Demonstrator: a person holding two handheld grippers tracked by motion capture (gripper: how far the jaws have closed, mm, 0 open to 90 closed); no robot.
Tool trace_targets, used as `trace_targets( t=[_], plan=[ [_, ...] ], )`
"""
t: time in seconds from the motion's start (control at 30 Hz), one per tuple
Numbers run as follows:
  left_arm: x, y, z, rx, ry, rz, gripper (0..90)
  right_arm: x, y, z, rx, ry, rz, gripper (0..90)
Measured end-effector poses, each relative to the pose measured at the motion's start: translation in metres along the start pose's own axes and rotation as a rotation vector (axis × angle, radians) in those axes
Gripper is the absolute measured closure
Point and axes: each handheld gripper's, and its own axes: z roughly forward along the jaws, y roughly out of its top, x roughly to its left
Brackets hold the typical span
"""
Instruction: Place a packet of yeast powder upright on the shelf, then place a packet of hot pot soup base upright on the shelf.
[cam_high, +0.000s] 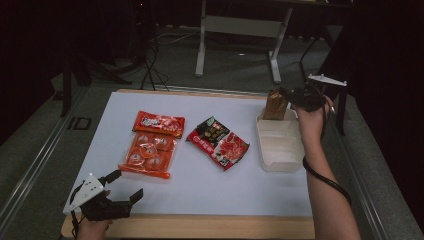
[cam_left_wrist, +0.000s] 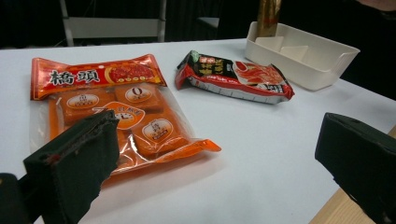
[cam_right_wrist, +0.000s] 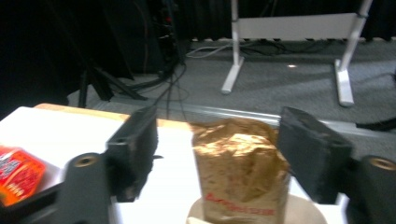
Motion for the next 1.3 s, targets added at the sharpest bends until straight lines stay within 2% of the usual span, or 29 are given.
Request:
trace_targets(
  t=[0.07,0.17,0.23,0.33,0.43,0.53,0.57,0.6,0.63,0.77,0.83,0.97,1.0,1.03,1.1,1.3],
  plan=[
    [0.0,0.0,0.0,0.004,-0.004,0.001,0.0,0.007,-0.002,-0.006,-0.015,0.029,-0.01,19.0],
    [-0.001,-0.001,0.002,0.014,-0.018,0.007,0.0,0.017,-0.007,-0.016,-0.032,0.072,-0.019,14.8],
    [-0.002,-0.001,0.004,0.025,-0.026,0.019,0.0,0.026,-0.013,-0.024,-0.052,0.104,-0.035,13.9],
    [-0.005,-0.001,0.005,0.033,-0.038,0.038,0.0,0.035,-0.02,-0.033,-0.068,0.132,-0.04,13.7],
    [-0.007,0.0,0.007,0.036,-0.049,0.05,0.0,0.044,-0.032,-0.044,-0.076,0.18,-0.036,13.5],
    [-0.008,0.002,0.008,0.033,-0.076,0.007,0.0,0.053,-0.043,-0.055,-0.067,0.186,-0.067,13.7],
    [-0.008,0.002,0.008,0.033,-0.076,0.007,0.0,0.053,-0.043,-0.055,-0.067,0.186,-0.067,13.7],
    [-0.009,0.004,0.009,0.032,-0.119,-0.024,0.0,0.054,-0.047,-0.058,-0.073,0.198,-0.064,13.7],
    [-0.01,0.005,0.01,0.036,-0.127,-0.024,0.0,0.058,-0.054,-0.065,-0.07,0.204,-0.076,14.1],
    [-0.015,0.009,0.013,0.054,-0.149,-0.021,0.0,0.061,-0.063,-0.074,-0.076,0.227,-0.074,14.3],
    [-0.018,0.011,0.017,0.086,-0.159,0.007,0.0,0.065,-0.073,-0.082,-0.064,0.246,-0.086,14.4],
    [-0.018,0.012,0.023,0.12,-0.172,0.012,0.0,0.069,-0.08,-0.091,-0.087,0.255,-0.107,14.4],
    [-0.018,0.014,0.029,0.135,-0.195,0.007,0.0,0.07,-0.082,-0.094,-0.096,0.252,-0.116,14.4],
    [-0.018,0.015,0.032,0.138,-0.199,0.002,0.0,0.072,-0.087,-0.101,-0.11,0.261,-0.133,14.4],
    [-0.017,0.017,0.037,0.146,-0.209,0.017,3.6,0.074,-0.093,-0.106,-0.103,0.256,-0.137,14.4],
    [-0.017,0.027,0.055,0.157,-0.237,0.03,3.8,0.079,-0.109,-0.115,-0.091,0.236,-0.14,14.6]
  ],
)
